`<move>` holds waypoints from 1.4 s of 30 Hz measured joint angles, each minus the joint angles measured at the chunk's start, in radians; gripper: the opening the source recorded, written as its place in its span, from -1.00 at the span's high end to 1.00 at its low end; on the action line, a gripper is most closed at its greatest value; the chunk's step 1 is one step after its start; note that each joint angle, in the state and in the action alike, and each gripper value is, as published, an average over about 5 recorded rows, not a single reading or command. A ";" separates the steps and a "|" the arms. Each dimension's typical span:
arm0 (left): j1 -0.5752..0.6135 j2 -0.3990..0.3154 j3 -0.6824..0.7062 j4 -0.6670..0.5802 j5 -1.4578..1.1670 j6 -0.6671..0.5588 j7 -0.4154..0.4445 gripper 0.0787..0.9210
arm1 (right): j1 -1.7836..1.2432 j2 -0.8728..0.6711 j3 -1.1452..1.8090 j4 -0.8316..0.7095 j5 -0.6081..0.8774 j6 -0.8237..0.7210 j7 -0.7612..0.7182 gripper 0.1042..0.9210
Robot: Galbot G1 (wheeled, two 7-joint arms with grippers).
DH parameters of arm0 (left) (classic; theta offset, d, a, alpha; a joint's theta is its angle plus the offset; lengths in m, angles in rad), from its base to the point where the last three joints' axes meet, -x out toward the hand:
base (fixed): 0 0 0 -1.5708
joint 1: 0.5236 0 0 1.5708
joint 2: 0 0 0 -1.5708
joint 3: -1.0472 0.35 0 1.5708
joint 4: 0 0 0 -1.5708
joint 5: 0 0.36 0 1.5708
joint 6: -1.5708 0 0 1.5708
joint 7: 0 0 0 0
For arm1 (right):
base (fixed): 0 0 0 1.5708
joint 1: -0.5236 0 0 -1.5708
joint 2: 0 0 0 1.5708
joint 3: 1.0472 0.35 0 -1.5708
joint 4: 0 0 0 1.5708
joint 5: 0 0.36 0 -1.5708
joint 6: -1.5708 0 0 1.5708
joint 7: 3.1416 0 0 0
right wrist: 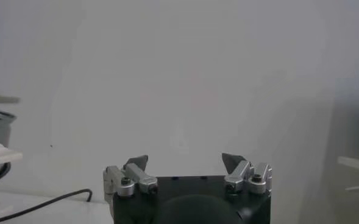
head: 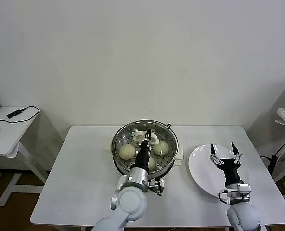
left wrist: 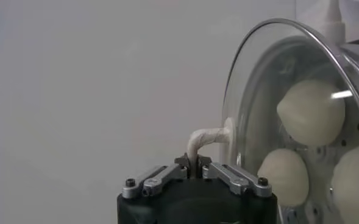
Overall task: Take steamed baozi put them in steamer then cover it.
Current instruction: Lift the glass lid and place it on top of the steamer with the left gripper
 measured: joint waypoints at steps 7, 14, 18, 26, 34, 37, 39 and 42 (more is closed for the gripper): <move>-0.004 0.004 -0.007 0.012 0.009 -0.008 0.001 0.74 | 0.001 0.003 0.000 -0.002 -0.002 0.002 -0.002 -0.76; -0.007 0.005 -0.013 0.019 0.010 -0.011 0.003 0.74 | 0.005 0.006 -0.002 -0.005 -0.007 0.004 -0.004 -0.76; -0.008 0.004 -0.015 0.021 0.011 -0.012 0.003 0.74 | 0.007 0.008 -0.002 -0.008 -0.010 0.005 -0.005 -0.76; -0.008 0.004 -0.022 0.027 0.011 -0.012 0.005 0.74 | 0.010 0.012 -0.004 -0.013 -0.015 0.007 -0.006 -0.76; -0.004 -0.001 -0.026 0.034 0.009 -0.009 0.006 0.74 | 0.014 0.015 -0.004 -0.016 -0.018 0.008 -0.006 -0.76; -0.004 -0.002 -0.026 0.035 0.005 -0.008 0.006 0.74 | 0.015 0.015 -0.005 -0.018 -0.020 0.009 -0.007 -0.76; -0.004 -0.003 -0.026 0.035 0.001 -0.007 0.006 0.74 | 0.016 0.016 -0.005 -0.018 -0.021 0.009 -0.007 -0.76; -0.004 -0.003 -0.026 0.033 -0.004 -0.007 0.006 0.74 | 0.016 0.019 -0.007 -0.019 -0.024 0.010 -0.007 -0.76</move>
